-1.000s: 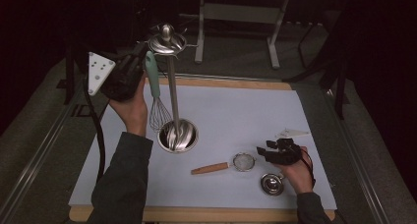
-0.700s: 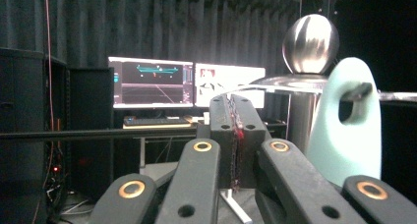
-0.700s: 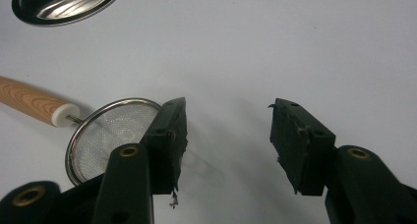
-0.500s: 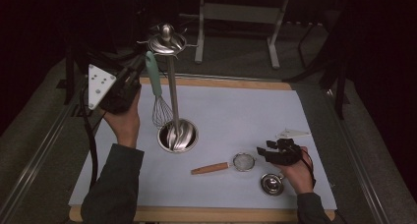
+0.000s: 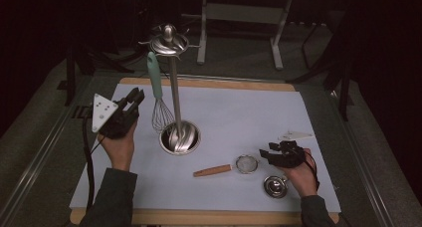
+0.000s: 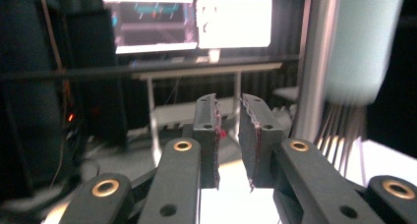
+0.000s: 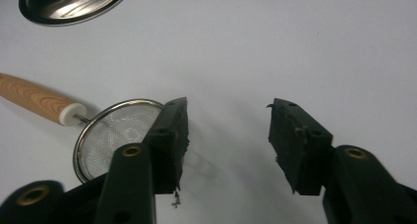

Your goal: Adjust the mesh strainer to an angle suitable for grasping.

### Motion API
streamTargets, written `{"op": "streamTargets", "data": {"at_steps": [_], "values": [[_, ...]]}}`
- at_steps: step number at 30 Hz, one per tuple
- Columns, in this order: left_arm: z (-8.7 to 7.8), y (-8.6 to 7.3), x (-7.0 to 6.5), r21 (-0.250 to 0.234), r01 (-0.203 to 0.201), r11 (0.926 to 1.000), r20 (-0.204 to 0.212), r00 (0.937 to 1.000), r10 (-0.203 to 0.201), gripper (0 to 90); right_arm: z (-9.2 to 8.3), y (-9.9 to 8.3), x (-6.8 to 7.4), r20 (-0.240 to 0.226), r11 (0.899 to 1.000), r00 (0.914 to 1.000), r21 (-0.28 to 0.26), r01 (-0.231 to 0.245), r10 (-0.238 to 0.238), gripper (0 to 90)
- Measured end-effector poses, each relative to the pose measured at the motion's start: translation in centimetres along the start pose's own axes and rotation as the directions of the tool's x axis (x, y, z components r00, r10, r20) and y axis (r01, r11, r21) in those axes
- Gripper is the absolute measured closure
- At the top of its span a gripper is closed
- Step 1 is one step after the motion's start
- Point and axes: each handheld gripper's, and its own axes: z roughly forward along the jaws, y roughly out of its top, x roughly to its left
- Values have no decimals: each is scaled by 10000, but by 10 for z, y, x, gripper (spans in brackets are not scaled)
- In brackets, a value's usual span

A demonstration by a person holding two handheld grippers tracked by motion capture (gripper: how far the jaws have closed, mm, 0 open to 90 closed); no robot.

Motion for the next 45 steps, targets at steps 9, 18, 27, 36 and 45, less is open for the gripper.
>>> {"op": "streamTargets", "data": {"at_steps": [9,18,27,36,45], "values": [[-2,-70,-4,1623,556,9852,87,9983,-577,758,0,5,9,-266,9995,9991,34,328,-327,527],[4,-115,3,3115,947,9455,-119,9953,-958,707,3,9,20,-415,9964,9957,124,838,-833,538],[8,-134,14,3779,1450,9144,-678,9893,-1289,687,18,25,48,-1214,9763,9716,512,2103,-2029,536],[9,-137,14,3926,1465,9079,-863,9887,-1222,670,38,33,78,-2639,9142,9033,1354,3820,-3384,502],[9,-137,13,4012,1387,9054,-886,9897,-1124,666,66,36,98,-3662,8226,8354,2475,5120,-4098,482]]}}
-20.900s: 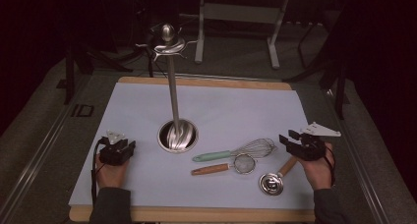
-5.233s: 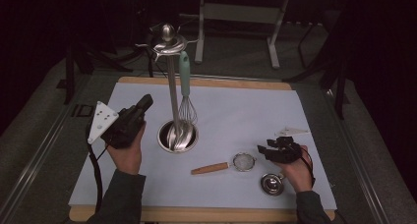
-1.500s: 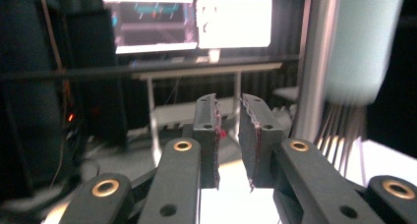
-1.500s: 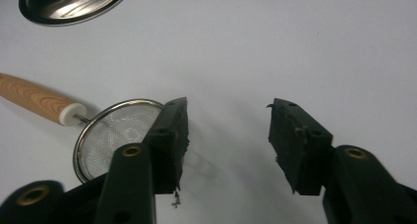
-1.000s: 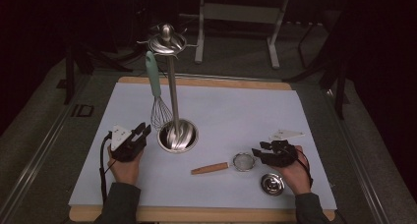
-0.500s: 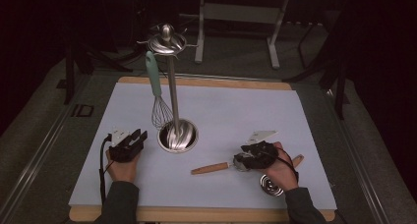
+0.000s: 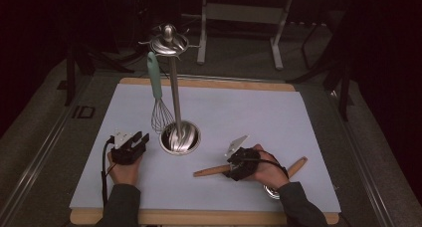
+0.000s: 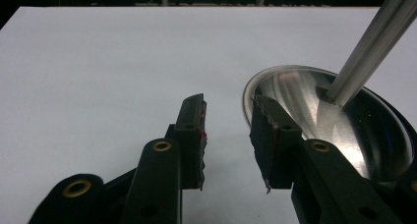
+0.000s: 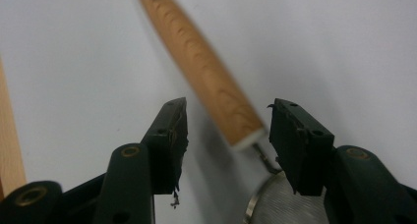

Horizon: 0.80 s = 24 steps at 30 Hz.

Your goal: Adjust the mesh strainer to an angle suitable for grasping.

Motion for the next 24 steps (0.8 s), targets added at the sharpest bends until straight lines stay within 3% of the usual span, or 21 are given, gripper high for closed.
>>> {"op": "streamTargets", "data": {"at_steps": [2,7,12,16,20,24], "values": [[0,0,0,-9,44,10000,-9,10000,-44,666,6,2,1,-59,9992,9999,364,136,-134,483],[-1,0,2,-62,166,9998,-5,9999,-166,666,14,5,-3,261,9959,9996,896,118,-141,597],[-1,0,3,-79,256,9996,-7,9997,-256,665,13,4,-6,518,9961,9984,861,173,-218,635],[-1,0,4,-71,258,9996,-7,9997,-258,665,11,1,-13,853,9968,9963,777,-197,131,669],[-1,0,4,-56,271,9996,6,9996,-271,664,8,-6,-26,1442,9925,9850,632,-1047,948,681],[-1,0,4,-37,278,9996,4,9996,-278,663,5,-11,-37,2126,9794,9594,405,-1979,1851,684]]}}
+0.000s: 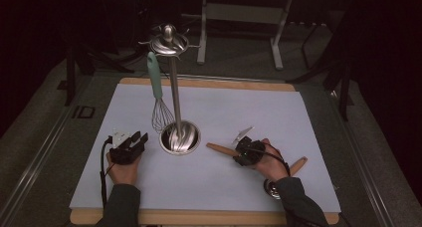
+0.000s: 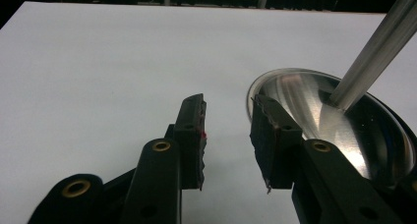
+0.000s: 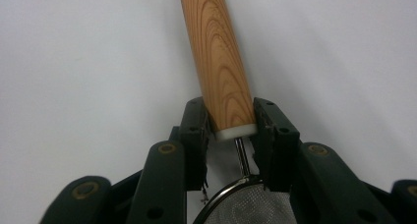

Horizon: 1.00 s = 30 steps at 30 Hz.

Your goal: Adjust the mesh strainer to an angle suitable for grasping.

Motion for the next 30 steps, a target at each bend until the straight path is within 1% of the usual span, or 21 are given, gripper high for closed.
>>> {"op": "streamTargets", "data": {"at_steps": [2,3,4,5,8,10,11,12,14,17,20,22,25,27,29,30], "values": [[0,0,0,-3,12,10000,-13,10000,-12,663,0,0,-5,202,9996,9994,14,-271,270,681],[0,0,0,-12,23,10000,-21,10000,-23,662,0,0,-6,219,9995,9992,59,-324,323,669],[0,0,0,-11,24,10000,-29,10000,-24,662,0,0,-7,98,9994,9994,97,-321,320,640],[0,0,0,3,14,10000,-28,10000,-14,662,-1,0,-7,-152,9997,9996,127,-229,231,618],[0,0,1,21,56,10000,-53,10000,-56,660,-4,3,-5,-476,9997,9989,234,6,5,602],[0,0,1,4,104,9999,-80,9999,-103,660,-5,5,-5,-813,9995,9966,249,175,-155,602],[0,0,1,-17,118,9999,-81,9999,-118,659,-6,6,-5,-960,9995,9953,274,133,-106,602],[-1,0,1,-18,123,9999,-84,9999,-123,660,-5,7,-5,-1050,9992,9943,337,230,-193,600],[-1,0,1,-24,134,9999,-84,9999,-134,659,-3,10,-6,-1071,9976,9939,618,325,-258,606],[-1,0,2,-32,158,9999,-91,9998,-159,659,0,13,-11,-1443,9956,9895,917,185,-51,615],[-1,0,2,-33,187,9998,-99,9998,-187,658,5,16,-14,-1701,9929,9854,1178,176,27,633],[-1,0,2,-35,201,9998,-109,9997,-201,658,5,19,-16,-1687,9905,9855,1374,77,158,690],[-1,0,2,-36,198,9998,-108,9997,-198,658,5,21,-17,-1724,9874,9848,1579,69,207,703],[-1,0,2,-31,214,9998,-118,9997,-215,658,4,22,-15,-1621,9863,9865,1650,41,230,707],[-1,0,2,-34,213,9998,-119,9997,-213,658,3,22,-14,-1605,9864,9868,1642,58,209,707],[-1,0,2,-36,213,9998,-121,9997,-213,658,1,22,-13,-1654,9887,9860,1499,25,226,708]]}}
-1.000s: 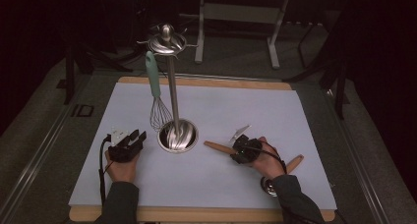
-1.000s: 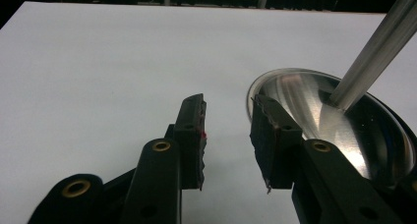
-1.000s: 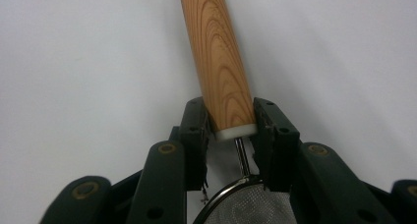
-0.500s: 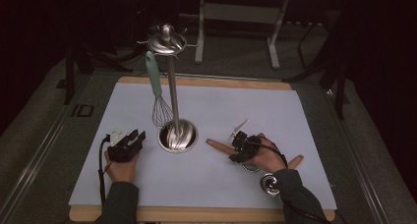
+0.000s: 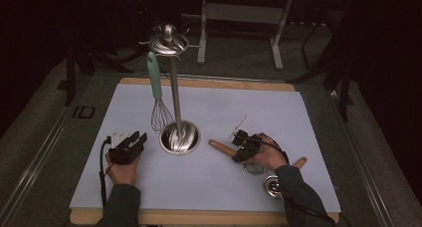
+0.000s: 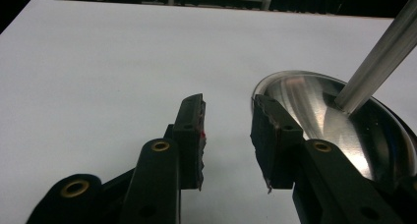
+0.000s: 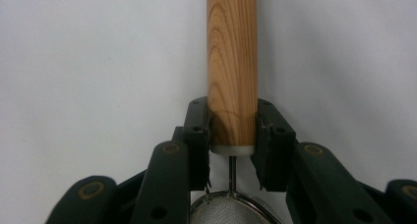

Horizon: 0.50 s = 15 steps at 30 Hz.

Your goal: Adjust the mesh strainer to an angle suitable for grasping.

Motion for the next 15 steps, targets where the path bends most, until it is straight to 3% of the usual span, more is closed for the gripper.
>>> {"op": "streamTargets", "data": {"at_steps": [15], "values": [[0,0,0,25,0,10000,35,10000,0,658,-22,1,9,122,9913,9998,-1306,140,-125,710]]}}
